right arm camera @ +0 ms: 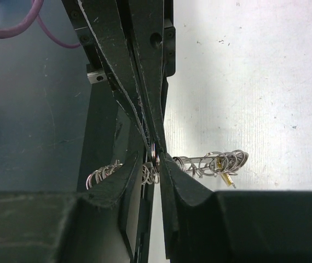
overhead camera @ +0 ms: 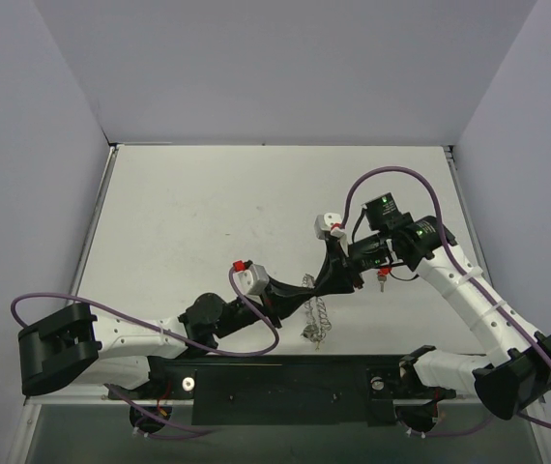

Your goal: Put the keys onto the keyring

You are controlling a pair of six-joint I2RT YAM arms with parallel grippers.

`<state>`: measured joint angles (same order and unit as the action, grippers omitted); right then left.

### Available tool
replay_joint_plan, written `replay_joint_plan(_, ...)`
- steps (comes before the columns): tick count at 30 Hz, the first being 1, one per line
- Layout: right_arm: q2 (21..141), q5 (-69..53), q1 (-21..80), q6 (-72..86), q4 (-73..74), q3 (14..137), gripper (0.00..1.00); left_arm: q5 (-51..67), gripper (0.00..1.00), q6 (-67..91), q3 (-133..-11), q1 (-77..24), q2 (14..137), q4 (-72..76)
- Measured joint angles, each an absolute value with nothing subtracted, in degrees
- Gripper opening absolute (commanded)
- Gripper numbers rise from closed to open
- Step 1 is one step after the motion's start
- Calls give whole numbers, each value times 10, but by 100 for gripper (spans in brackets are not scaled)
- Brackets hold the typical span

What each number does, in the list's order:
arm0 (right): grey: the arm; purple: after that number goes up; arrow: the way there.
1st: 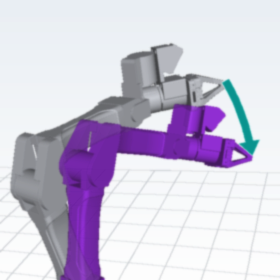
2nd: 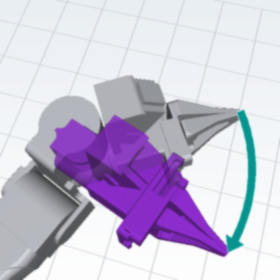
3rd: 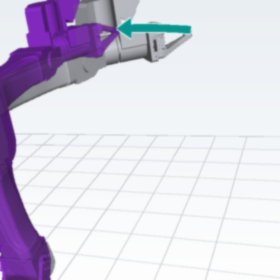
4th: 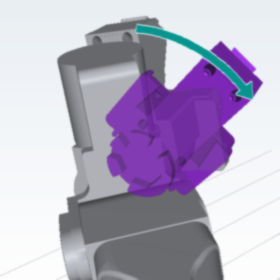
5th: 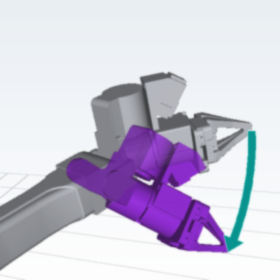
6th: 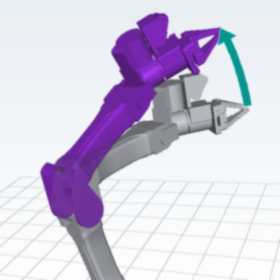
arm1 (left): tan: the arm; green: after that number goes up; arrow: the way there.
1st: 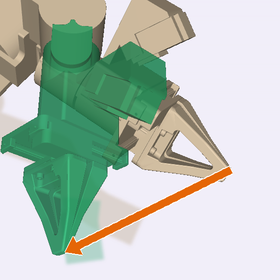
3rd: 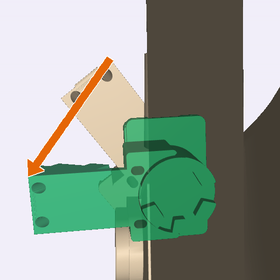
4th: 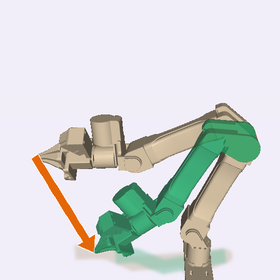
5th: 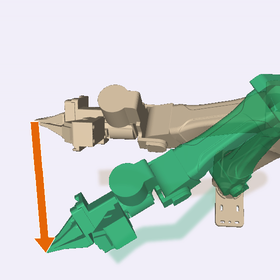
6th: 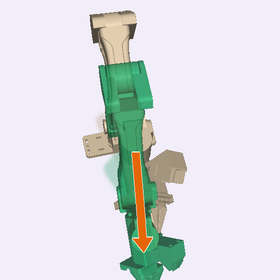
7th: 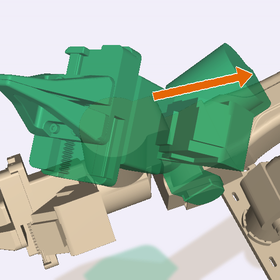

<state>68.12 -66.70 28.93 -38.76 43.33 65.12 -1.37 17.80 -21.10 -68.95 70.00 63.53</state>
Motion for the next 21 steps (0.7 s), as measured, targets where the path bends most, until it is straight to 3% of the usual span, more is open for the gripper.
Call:
replay_joint_plan(9, 676, -667, 288, -386, 426, 651, 15, -24, 0, 181, -209, -690, 700, 646)
replay_joint_plan(21, 671, -669, 284, -386, 425, 651, 0, -28, 0, 191, -204, -693, 700, 663)
